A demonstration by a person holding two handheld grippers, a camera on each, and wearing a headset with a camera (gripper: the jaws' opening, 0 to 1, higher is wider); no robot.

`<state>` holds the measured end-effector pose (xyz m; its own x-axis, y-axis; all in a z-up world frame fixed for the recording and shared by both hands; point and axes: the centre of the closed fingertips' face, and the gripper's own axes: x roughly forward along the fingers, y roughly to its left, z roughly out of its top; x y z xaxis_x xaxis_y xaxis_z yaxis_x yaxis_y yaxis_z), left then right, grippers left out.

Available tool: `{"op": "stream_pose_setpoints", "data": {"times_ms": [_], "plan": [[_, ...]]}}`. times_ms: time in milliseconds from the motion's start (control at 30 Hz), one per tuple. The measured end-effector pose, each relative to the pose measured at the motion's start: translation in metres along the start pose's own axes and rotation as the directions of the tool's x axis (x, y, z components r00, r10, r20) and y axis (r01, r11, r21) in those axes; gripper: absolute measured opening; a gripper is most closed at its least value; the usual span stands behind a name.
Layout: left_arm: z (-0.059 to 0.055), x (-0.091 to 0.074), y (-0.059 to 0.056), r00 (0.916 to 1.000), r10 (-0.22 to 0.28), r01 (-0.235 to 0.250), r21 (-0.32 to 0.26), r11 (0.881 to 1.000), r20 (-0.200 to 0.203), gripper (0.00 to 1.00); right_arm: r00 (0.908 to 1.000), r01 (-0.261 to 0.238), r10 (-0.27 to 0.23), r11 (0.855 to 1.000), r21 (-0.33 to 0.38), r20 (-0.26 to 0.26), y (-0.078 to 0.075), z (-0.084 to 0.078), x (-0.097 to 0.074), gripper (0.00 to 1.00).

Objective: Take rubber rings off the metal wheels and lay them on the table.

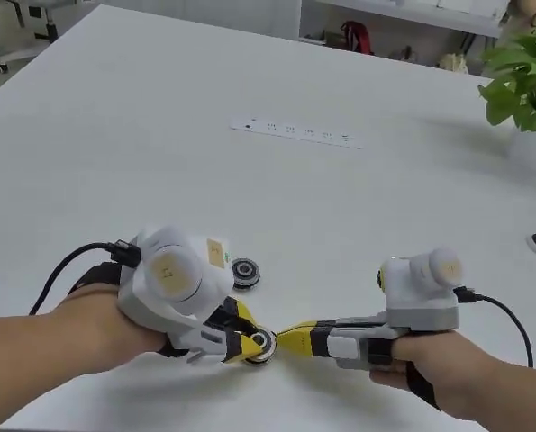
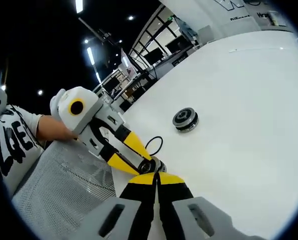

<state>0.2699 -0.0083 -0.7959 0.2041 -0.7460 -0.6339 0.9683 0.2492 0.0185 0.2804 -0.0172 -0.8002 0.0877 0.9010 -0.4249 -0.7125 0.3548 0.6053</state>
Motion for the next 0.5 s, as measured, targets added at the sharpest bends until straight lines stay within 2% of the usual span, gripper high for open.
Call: {"op": "stream_pose_setpoints", "data": {"times_ms": [500], "plan": [[0.0001, 0.0, -0.0001, 0.9999, 0.009, -0.009, 0.001, 1.0, -0.012, 0.12, 1.0, -0.003, 0.003, 1.0, -0.012, -0.002, 0.0029, 0.002, 0.0006, 0.0]]}}
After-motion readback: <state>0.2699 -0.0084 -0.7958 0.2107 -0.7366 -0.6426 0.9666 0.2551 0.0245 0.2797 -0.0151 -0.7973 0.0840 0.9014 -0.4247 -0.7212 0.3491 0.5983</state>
